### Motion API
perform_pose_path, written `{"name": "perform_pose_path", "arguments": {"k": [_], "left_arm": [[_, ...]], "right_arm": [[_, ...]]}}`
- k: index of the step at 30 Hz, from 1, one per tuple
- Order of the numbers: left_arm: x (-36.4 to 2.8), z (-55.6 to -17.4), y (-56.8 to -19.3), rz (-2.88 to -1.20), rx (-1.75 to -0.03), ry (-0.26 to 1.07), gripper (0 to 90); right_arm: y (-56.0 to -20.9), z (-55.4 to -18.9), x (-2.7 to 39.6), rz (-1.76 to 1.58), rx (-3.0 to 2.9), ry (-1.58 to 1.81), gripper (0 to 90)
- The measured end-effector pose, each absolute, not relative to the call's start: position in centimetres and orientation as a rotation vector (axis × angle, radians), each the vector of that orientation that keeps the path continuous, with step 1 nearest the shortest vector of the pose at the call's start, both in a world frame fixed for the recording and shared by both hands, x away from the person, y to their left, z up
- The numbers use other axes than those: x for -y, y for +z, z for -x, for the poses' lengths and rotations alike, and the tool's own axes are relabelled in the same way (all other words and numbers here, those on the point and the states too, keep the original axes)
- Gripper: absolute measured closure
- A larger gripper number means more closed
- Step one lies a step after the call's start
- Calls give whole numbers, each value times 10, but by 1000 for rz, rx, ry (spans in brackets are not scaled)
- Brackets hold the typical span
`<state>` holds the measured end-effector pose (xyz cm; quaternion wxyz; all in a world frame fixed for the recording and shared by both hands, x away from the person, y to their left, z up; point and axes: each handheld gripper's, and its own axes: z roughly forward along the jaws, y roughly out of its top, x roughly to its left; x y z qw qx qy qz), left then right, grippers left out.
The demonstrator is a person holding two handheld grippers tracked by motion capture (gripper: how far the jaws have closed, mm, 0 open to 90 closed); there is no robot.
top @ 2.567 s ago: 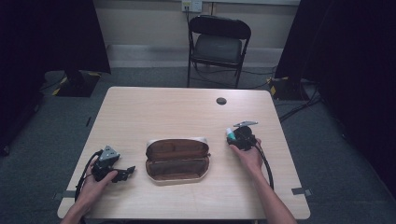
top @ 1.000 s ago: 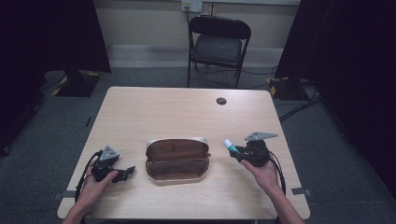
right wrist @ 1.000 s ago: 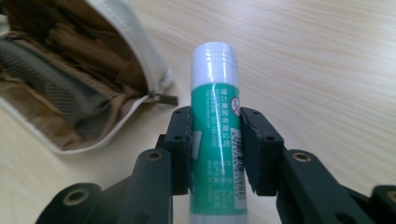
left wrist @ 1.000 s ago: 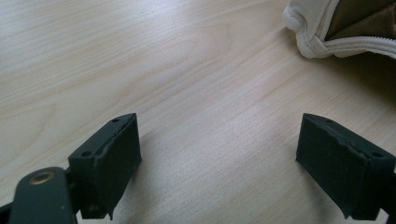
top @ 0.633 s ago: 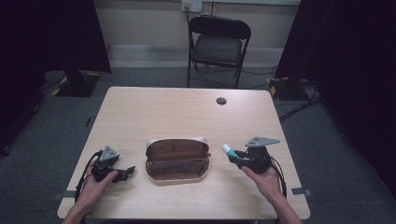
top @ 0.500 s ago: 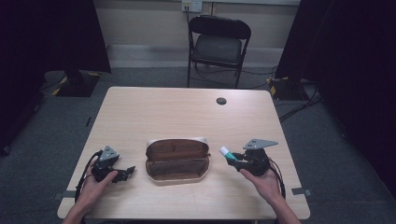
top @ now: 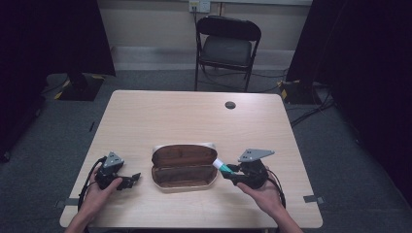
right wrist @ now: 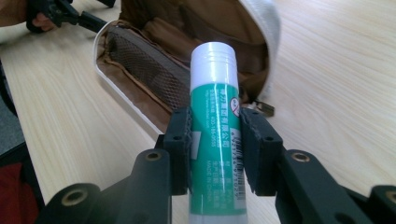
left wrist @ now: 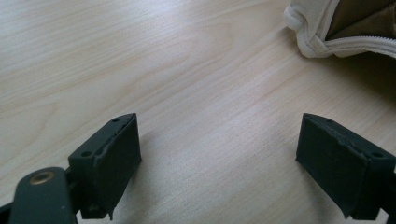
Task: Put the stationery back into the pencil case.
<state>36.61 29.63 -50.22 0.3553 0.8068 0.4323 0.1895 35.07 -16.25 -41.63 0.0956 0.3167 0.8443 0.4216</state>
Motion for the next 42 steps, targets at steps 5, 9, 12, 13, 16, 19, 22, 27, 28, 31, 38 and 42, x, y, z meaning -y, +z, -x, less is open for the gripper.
{"name": "perform_pose_path", "arguments": {"k": [5,9,12,13,16,19,22,27,28,31,38,42], "left_arm": [[-296,-366,-502,-2084,-1117,491,133],[-297,-365,-502,-2086,-1118,493,133],[-297,-365,-502,-2086,-1119,494,133],[-297,-365,-502,-2085,-1119,493,133],[-297,-365,-502,-2086,-1119,494,133],[-297,-365,-502,-2085,-1119,493,133],[-297,-365,-502,-2085,-1119,494,133],[-296,-364,-502,-2080,-1120,495,133],[-296,-364,-502,-2080,-1120,495,133],[-296,-364,-502,-2080,-1120,495,133],[-296,-364,-502,-2080,-1121,494,133],[-296,-364,-502,-2080,-1121,495,133]], "right_arm": [[-418,-353,149,-907,-2528,1252,664],[-419,-355,138,-877,-2547,1248,663],[-422,-359,127,-856,-2564,1248,663],[-422,-360,122,-849,-2567,1247,663],[-422,-363,108,-813,-2578,1251,663],[-420,-363,94,-772,-2588,1251,663],[-419,-364,86,-756,-2598,1251,663],[-421,-375,65,-739,-2606,1255,663],[-421,-375,65,-739,-2606,1255,663],[-422,-382,52,-743,-2603,1273,663],[-432,-392,33,-756,-2638,1238,662],[-433,-399,29,-766,-2641,1231,662]]}}
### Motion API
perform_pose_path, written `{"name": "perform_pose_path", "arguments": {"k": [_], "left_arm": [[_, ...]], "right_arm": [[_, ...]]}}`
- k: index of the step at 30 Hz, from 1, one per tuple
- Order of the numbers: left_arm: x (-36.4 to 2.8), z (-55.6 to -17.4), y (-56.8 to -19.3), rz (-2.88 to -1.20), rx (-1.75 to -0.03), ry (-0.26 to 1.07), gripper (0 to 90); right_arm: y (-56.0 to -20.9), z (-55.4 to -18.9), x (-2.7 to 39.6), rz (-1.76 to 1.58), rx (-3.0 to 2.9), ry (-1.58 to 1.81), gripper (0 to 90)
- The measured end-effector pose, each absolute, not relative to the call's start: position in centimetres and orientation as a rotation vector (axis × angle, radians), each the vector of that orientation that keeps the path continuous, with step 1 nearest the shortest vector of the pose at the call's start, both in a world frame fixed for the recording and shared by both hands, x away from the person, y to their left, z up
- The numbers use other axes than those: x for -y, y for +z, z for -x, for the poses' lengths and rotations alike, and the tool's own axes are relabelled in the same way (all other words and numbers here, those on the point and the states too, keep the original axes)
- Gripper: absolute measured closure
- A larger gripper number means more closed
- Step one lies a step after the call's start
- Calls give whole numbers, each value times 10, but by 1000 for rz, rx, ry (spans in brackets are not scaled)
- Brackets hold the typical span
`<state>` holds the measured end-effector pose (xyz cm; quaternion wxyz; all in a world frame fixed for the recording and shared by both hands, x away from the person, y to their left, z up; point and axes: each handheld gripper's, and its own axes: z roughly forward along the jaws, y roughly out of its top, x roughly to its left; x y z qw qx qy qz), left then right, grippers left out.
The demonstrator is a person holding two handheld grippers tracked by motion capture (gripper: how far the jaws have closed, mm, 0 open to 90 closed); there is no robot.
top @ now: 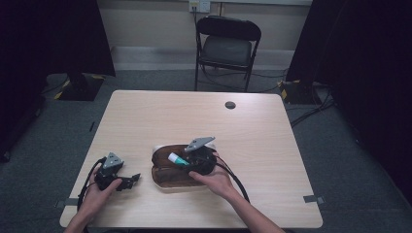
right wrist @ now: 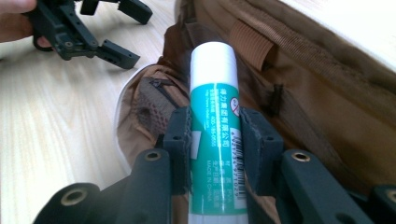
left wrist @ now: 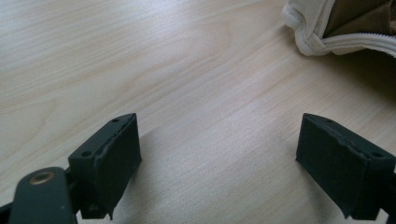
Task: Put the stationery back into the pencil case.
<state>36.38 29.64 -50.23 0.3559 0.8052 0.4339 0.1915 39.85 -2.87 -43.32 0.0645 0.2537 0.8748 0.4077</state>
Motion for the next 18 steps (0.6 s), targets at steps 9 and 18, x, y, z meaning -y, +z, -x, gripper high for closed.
{"name": "perform_pose_path", "arguments": {"k": [9,18], "left_arm": [[-296,-364,-502,-2080,-1121,494,133],[-296,-364,-502,-2080,-1121,494,133]], "right_arm": [[-443,-407,20,-793,-2667,1212,660],[-443,-410,23,-821,-2669,1218,656]]}}
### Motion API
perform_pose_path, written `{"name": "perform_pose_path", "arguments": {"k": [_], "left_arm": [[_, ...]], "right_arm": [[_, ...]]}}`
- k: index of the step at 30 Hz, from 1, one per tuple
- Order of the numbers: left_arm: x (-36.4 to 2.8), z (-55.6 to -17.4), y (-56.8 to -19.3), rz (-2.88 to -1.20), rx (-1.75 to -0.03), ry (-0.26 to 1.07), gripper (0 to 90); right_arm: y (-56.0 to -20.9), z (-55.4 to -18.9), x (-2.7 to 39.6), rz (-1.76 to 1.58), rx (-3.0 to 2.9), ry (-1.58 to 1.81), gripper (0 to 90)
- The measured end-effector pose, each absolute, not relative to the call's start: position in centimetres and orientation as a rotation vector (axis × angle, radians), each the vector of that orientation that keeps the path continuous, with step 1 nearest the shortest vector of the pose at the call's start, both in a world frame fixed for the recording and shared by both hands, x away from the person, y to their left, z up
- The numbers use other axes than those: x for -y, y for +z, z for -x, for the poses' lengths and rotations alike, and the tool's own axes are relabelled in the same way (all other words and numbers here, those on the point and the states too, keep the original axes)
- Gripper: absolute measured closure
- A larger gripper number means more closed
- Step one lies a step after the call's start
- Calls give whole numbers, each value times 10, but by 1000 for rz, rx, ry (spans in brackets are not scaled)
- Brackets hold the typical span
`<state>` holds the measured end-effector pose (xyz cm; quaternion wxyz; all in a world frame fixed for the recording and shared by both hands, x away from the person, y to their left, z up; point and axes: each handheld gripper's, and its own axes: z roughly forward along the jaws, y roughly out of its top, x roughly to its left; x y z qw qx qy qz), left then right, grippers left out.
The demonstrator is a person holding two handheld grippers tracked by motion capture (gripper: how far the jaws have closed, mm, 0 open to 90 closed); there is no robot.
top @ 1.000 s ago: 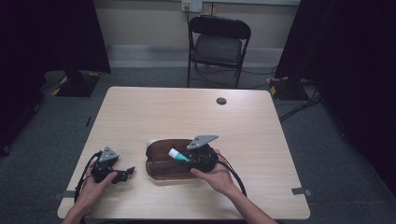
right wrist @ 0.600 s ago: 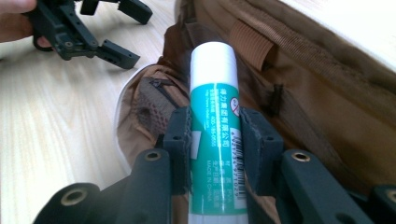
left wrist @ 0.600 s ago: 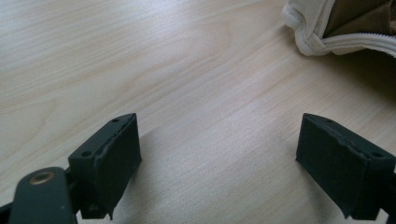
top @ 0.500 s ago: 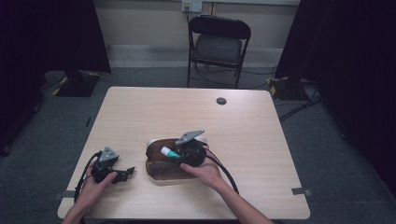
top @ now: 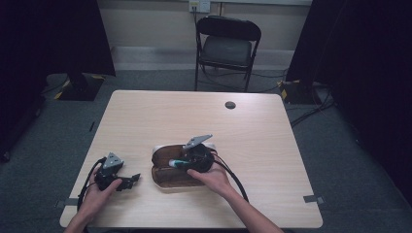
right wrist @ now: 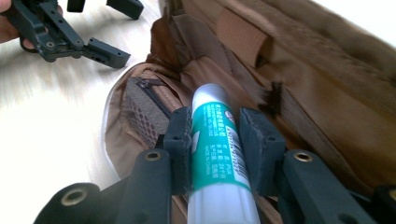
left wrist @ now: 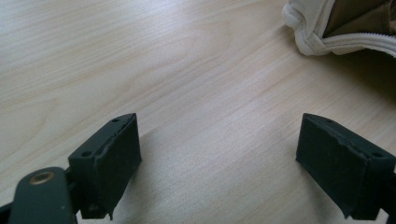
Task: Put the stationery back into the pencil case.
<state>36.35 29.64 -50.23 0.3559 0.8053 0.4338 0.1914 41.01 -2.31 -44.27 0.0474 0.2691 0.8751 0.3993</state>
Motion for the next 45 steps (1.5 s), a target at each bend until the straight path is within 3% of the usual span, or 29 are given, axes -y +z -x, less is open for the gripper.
{"name": "perform_pose_path", "arguments": {"k": [7,20,24,45], "left_arm": [[-296,-364,-502,-2080,-1121,494,133],[-296,-364,-502,-2080,-1121,494,133],[-296,-364,-502,-2080,-1121,494,133],[-296,-364,-502,-2080,-1121,494,133]], "right_arm": [[-440,-409,29,-838,-2666,1214,615],[-437,-404,45,-863,-2620,1197,657],[-439,-400,57,-890,-2606,1198,611],[-433,-387,120,-1007,-2497,1174,548]]}}
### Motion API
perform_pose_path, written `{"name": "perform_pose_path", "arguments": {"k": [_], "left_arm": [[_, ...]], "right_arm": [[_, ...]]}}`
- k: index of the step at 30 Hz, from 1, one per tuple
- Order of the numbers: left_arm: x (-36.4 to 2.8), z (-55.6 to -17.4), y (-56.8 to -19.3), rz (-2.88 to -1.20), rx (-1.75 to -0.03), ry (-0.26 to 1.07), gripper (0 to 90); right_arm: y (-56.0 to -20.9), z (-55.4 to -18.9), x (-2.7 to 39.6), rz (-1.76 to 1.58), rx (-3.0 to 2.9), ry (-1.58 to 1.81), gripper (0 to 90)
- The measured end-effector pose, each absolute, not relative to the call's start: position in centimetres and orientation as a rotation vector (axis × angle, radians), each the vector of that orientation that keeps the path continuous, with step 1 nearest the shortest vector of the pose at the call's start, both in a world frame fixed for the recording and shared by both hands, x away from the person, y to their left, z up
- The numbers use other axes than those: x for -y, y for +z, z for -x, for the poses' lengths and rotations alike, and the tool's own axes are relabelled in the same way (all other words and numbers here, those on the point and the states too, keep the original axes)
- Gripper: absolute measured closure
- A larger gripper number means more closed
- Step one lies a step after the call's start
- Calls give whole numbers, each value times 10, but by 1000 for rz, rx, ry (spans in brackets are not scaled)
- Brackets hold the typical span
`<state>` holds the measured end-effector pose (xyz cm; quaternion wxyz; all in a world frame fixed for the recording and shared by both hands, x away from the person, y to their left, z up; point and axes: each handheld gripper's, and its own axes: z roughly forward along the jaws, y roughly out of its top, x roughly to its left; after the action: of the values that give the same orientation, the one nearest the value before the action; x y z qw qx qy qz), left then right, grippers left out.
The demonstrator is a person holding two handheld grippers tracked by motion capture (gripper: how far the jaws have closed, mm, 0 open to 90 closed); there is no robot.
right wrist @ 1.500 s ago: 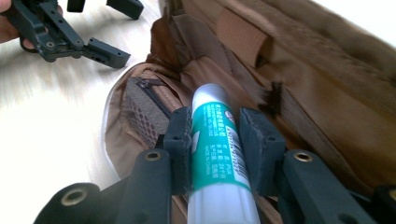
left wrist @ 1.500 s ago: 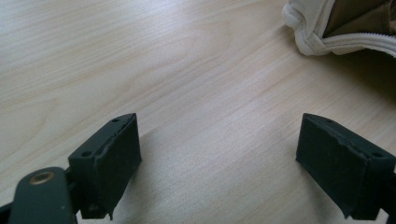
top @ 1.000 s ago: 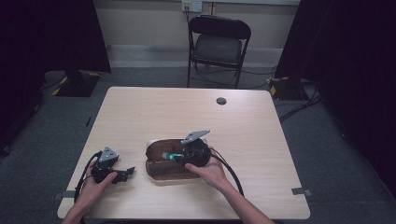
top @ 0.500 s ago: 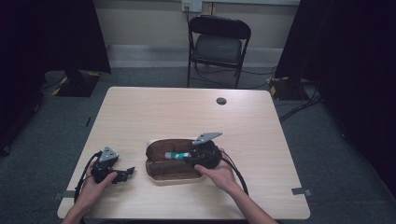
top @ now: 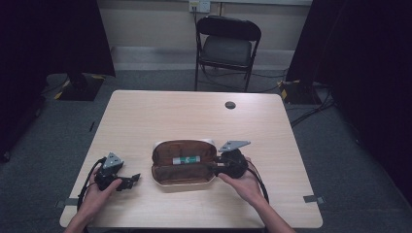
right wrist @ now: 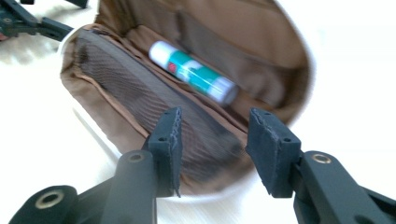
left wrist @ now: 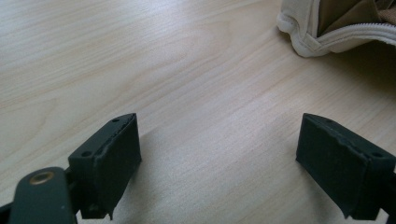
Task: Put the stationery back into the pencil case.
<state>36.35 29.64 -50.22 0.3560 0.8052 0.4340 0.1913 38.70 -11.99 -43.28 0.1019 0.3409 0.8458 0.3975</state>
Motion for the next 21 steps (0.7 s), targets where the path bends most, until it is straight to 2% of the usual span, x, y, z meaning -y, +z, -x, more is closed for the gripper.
{"name": "perform_pose_path", "arguments": {"k": [7,15,21], "left_arm": [[-296,-364,-502,-2080,-1122,495,129],[-297,-364,-502,-2086,-1121,495,127],[-296,-364,-502,-2080,-1125,495,126]], "right_arm": [[-431,-387,148,-1062,-2436,1190,513],[-434,-392,189,-1166,-2326,1164,375],[-442,-394,216,-1249,-2269,1146,310]]}}
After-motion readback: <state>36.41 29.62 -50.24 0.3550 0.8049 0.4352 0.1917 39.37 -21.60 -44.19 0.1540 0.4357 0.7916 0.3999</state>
